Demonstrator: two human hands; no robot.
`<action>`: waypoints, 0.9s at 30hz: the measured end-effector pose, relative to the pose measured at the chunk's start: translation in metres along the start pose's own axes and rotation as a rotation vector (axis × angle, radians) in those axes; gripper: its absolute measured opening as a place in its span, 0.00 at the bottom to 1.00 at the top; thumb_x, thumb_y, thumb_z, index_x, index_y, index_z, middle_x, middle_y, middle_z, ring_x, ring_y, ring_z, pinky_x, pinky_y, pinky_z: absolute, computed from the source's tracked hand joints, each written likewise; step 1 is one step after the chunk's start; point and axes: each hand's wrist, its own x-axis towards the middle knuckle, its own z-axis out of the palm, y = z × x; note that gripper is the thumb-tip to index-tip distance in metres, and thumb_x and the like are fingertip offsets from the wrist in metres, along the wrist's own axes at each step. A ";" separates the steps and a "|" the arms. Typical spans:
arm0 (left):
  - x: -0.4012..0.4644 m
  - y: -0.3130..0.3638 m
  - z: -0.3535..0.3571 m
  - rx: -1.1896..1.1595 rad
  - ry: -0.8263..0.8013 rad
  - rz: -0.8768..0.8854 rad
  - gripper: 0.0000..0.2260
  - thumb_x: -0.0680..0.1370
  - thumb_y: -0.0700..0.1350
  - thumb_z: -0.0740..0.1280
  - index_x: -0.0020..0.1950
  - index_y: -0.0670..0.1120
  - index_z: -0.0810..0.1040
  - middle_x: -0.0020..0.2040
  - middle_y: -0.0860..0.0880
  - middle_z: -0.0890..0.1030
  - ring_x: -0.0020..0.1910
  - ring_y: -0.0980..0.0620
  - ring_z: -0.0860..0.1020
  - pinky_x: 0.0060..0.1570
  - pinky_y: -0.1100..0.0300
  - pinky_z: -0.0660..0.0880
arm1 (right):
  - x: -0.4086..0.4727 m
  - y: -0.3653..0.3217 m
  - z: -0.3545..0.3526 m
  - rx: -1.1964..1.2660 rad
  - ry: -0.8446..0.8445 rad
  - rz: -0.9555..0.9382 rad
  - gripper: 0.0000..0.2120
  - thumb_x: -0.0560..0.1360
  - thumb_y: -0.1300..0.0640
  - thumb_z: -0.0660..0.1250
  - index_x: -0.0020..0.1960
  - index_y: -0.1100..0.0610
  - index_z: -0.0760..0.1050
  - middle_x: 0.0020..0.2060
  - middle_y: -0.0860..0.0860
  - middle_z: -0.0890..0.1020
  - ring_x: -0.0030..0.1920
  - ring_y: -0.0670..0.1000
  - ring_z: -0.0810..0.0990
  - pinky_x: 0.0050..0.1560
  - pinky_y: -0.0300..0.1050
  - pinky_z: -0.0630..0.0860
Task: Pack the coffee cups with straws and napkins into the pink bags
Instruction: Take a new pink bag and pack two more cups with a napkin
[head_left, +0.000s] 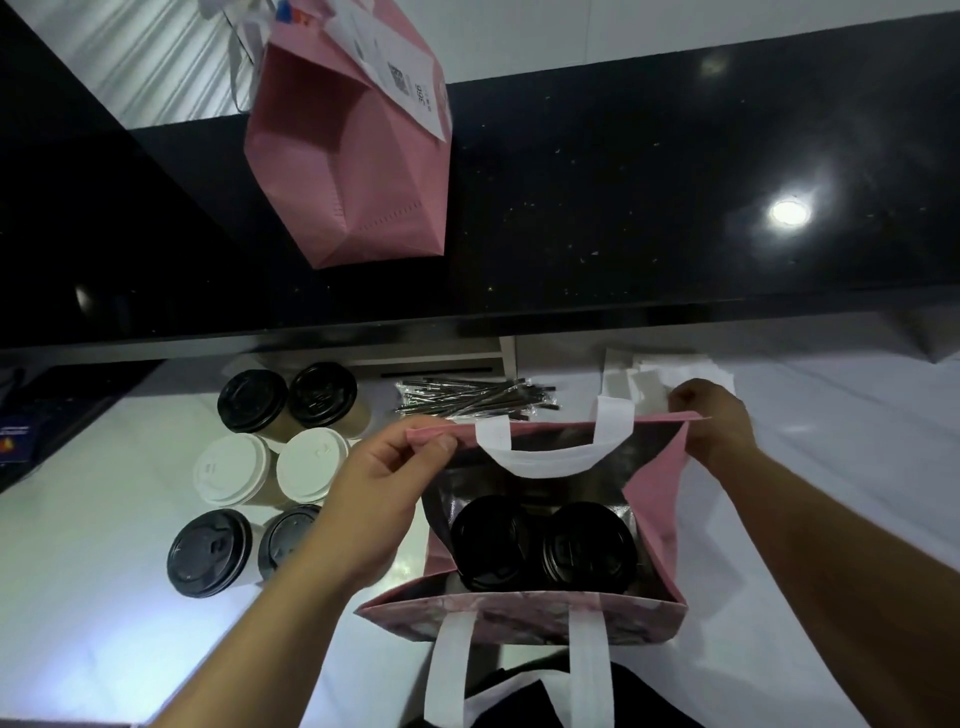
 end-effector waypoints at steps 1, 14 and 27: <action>0.000 0.001 0.000 -0.012 -0.002 -0.002 0.11 0.83 0.42 0.68 0.52 0.54 0.89 0.53 0.50 0.88 0.54 0.54 0.85 0.51 0.66 0.79 | 0.001 0.000 0.000 0.016 0.006 0.001 0.08 0.79 0.62 0.61 0.52 0.59 0.79 0.48 0.57 0.83 0.48 0.61 0.80 0.52 0.53 0.79; 0.002 0.004 0.004 -0.063 -0.002 0.010 0.09 0.79 0.45 0.69 0.51 0.53 0.89 0.50 0.50 0.88 0.51 0.55 0.85 0.49 0.66 0.79 | 0.007 -0.010 0.007 -0.204 -0.090 -0.119 0.17 0.76 0.47 0.71 0.37 0.59 0.76 0.32 0.54 0.80 0.34 0.54 0.79 0.39 0.45 0.75; 0.006 0.002 0.002 -0.056 0.013 -0.001 0.14 0.84 0.38 0.66 0.50 0.53 0.89 0.50 0.49 0.88 0.51 0.54 0.85 0.47 0.65 0.80 | 0.000 -0.003 -0.005 0.116 -0.046 0.031 0.07 0.77 0.59 0.65 0.50 0.61 0.80 0.46 0.59 0.83 0.48 0.63 0.80 0.53 0.56 0.80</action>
